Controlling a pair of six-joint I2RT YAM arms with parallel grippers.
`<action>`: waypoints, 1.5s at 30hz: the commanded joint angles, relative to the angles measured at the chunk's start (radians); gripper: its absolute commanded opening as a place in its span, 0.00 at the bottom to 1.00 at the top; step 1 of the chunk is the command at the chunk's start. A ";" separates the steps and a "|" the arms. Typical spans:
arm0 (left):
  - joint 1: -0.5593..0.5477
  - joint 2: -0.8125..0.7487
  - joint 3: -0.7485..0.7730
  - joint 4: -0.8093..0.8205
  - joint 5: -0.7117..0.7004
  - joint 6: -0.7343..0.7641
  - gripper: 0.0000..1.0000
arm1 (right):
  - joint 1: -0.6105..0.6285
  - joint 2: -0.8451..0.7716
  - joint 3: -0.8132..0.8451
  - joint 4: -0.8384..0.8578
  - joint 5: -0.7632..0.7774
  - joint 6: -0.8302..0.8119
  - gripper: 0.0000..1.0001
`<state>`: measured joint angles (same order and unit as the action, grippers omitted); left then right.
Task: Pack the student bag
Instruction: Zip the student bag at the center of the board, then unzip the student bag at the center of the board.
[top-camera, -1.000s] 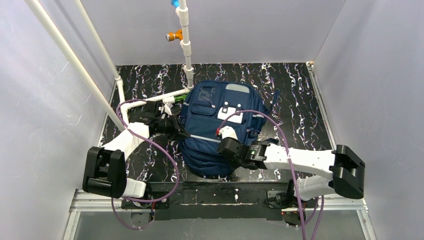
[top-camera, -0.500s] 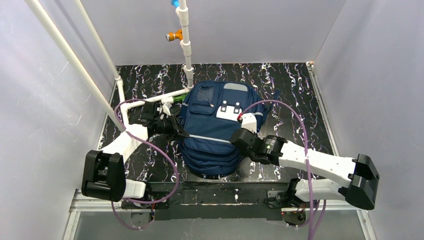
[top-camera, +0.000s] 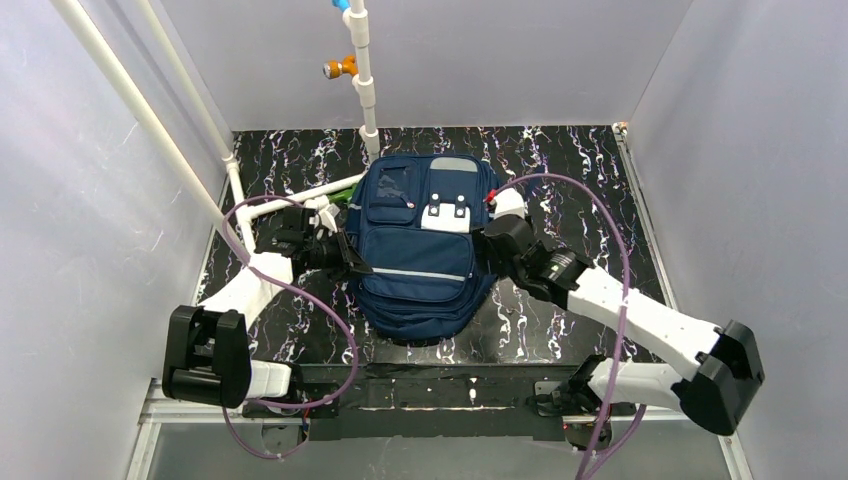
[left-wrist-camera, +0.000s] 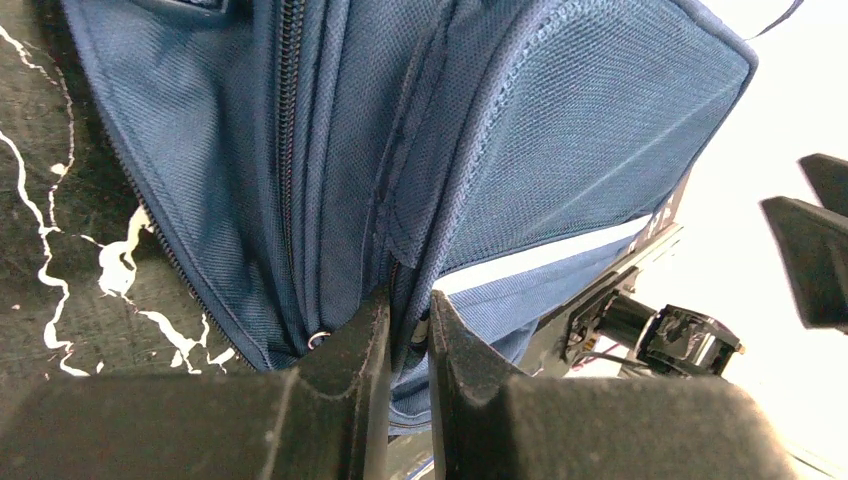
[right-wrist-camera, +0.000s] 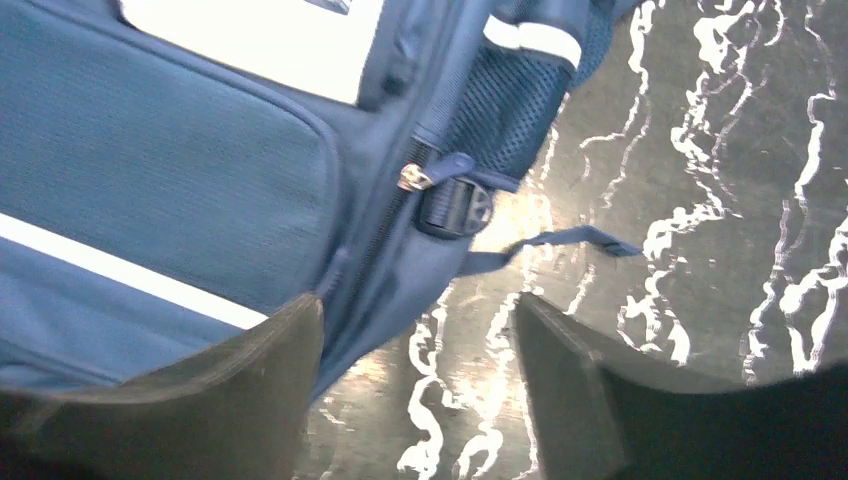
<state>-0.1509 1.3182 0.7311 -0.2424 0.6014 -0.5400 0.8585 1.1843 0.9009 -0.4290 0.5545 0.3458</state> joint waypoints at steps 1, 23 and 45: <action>-0.063 0.015 -0.006 -0.023 0.012 0.017 0.00 | -0.006 -0.080 0.017 0.105 -0.066 0.028 0.88; -0.401 0.385 0.231 0.055 -0.093 -0.085 0.00 | -0.378 -0.136 -0.461 0.327 -0.354 0.437 0.73; -0.233 0.135 0.209 0.136 0.031 -0.146 0.58 | -0.231 0.419 0.494 0.048 -0.491 -0.239 0.80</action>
<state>-0.4988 1.5166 0.9409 -0.2047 0.5411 -0.6266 0.5678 1.4620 1.2346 -0.3439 0.1123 0.2749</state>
